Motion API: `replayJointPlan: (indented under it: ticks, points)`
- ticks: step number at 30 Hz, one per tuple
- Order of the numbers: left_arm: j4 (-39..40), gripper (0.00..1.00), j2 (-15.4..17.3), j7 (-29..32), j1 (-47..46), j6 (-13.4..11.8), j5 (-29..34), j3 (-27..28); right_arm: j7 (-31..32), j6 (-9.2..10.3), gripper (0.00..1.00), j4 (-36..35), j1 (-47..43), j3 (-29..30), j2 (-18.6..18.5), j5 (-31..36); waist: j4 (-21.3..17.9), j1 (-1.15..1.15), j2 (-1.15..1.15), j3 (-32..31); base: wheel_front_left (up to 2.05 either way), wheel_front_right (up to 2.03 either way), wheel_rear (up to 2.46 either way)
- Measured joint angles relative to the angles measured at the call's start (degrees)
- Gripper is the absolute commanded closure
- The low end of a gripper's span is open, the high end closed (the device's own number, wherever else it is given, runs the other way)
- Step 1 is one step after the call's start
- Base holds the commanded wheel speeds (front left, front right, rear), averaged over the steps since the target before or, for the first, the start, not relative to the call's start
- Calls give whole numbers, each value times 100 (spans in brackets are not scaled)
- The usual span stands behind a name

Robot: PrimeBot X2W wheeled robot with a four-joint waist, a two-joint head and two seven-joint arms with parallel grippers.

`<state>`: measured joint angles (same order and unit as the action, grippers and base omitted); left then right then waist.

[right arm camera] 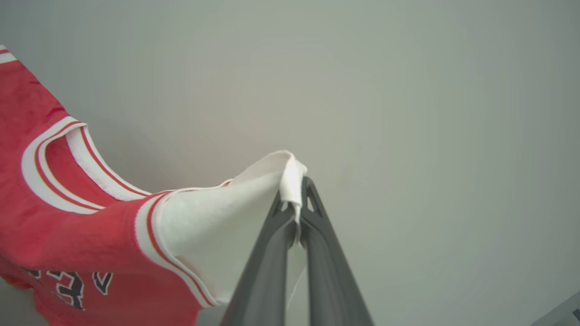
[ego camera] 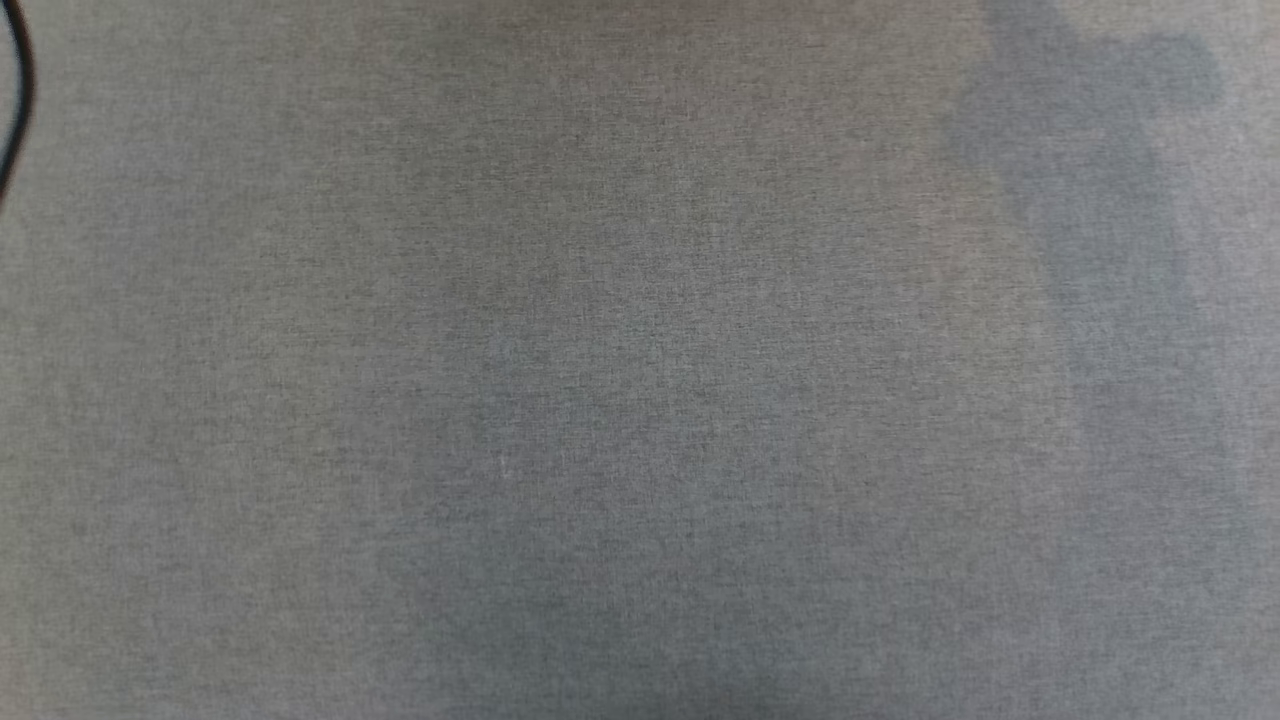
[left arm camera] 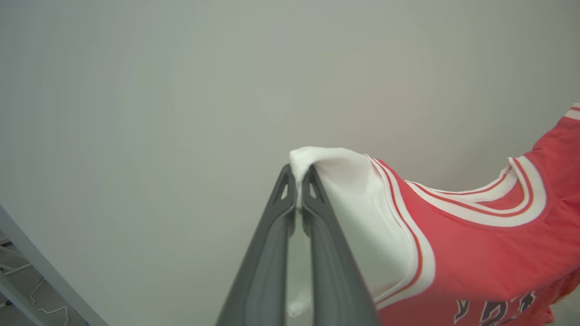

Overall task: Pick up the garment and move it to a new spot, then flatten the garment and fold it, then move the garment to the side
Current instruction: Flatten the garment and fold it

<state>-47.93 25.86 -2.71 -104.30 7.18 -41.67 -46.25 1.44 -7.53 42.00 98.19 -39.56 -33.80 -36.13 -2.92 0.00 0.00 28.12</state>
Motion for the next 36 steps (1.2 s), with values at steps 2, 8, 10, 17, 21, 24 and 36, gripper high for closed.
replayJointPlan:
  ticks: [2,8,10,17,21,24,36]
  points:
    - [-92,100,-25,-145,214,13,-110,11,-135,0,100,44,-120,-163,3,-87,23,0,0,15,0,0,0]
    - [-158,100,63,-702,1300,14,-459,-19,-667,0,100,81,-1006,-573,100,-563,30,0,0,-152,0,0,0]
    - [-74,100,156,-843,1780,14,-490,-108,-880,0,100,74,-1440,-692,114,-767,26,0,0,-263,0,0,0]
    - [517,100,374,-1147,4227,-52,-958,-148,-1337,0,100,-280,-3252,-1272,29,-1288,54,0,0,-865,0,0,0]
    - [1031,100,478,-1195,5412,-245,-1061,-145,-1359,-1,100,-606,-4137,-1637,-197,-1338,79,0,0,-1179,0,0,0]
    - [1376,100,546,-1195,6293,-370,-1073,-221,-1388,-1,100,-822,-4804,-1770,-461,-1417,109,0,0,-1406,0,0,0]
    - [2107,100,816,-1196,8520,-900,-1011,-365,-1455,-1,100,-1156,-7240,-1540,-958,-1627,225,0,0,-2180,0,0,0]
